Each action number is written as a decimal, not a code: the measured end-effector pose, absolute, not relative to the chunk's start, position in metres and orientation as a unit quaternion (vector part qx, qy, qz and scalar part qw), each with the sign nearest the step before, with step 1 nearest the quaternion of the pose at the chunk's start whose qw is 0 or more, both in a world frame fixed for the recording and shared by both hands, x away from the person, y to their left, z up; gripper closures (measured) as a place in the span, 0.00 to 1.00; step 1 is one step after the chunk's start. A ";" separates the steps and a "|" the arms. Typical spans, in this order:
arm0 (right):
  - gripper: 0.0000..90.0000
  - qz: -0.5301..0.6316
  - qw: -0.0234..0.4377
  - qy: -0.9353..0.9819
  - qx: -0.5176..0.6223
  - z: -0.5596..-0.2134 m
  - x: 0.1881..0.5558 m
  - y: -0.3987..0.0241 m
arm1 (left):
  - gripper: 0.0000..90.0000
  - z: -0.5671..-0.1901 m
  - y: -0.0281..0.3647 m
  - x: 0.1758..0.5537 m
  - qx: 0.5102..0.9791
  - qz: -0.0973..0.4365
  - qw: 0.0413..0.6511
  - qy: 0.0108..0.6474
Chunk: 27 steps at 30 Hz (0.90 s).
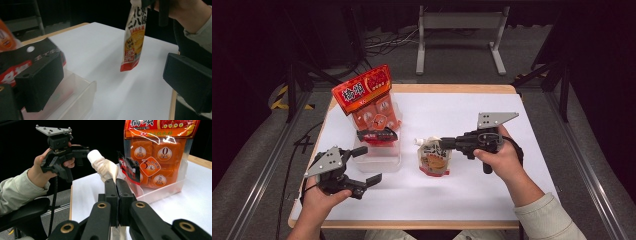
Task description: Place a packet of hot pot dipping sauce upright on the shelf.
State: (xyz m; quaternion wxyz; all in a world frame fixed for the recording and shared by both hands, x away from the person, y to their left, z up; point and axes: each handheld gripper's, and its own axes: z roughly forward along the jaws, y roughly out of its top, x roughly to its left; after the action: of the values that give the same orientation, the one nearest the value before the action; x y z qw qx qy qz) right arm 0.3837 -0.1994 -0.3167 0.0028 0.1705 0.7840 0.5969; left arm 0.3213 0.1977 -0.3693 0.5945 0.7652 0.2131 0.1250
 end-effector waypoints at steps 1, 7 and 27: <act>0.99 0.596 0.005 0.785 0.170 -0.316 0.383 -0.199 | 0.05 -0.367 0.193 0.321 0.768 0.123 0.593 0.208; 0.99 0.601 0.010 0.784 0.155 -0.308 0.380 -0.193 | 0.13 -0.361 0.175 0.323 0.771 0.120 0.598 0.181; 0.99 0.591 -0.003 0.798 0.119 -0.310 0.374 -0.161 | 0.47 -0.362 0.133 0.344 0.760 0.070 0.631 0.140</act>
State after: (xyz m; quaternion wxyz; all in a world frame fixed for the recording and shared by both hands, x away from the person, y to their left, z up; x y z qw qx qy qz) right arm 0.3737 -0.1606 -0.3105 -0.0028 0.1187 0.7982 0.5906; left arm 0.3441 0.1333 -0.3622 0.6310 0.7599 0.1396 0.0699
